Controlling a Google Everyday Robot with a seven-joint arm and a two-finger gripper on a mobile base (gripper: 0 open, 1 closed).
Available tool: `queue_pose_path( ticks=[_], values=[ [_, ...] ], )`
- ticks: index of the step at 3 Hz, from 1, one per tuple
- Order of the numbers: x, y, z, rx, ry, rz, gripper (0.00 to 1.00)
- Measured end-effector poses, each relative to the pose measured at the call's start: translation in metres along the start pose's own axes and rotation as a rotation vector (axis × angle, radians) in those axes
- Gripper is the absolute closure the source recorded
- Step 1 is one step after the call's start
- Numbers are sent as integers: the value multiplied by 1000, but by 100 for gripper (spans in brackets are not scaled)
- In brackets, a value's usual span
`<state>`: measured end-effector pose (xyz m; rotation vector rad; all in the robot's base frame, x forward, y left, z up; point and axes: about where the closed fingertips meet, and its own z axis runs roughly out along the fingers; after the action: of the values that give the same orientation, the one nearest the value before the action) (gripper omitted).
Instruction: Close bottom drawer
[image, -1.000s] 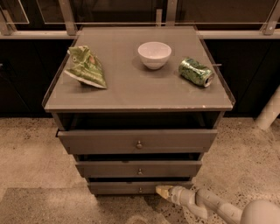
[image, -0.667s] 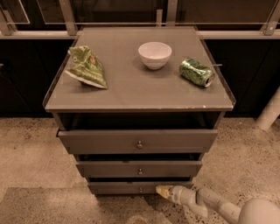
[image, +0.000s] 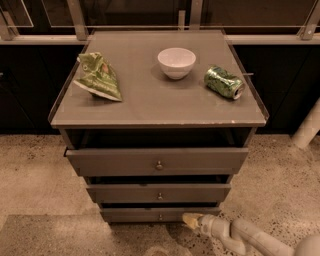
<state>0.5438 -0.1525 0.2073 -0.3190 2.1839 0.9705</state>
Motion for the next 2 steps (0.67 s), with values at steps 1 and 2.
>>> queue_pose_path(
  ticks=[1, 2],
  values=[
    [-32, 14, -81, 94, -71, 5, 100],
    [-30, 42, -149, 145, -139, 39, 100]
  ],
)
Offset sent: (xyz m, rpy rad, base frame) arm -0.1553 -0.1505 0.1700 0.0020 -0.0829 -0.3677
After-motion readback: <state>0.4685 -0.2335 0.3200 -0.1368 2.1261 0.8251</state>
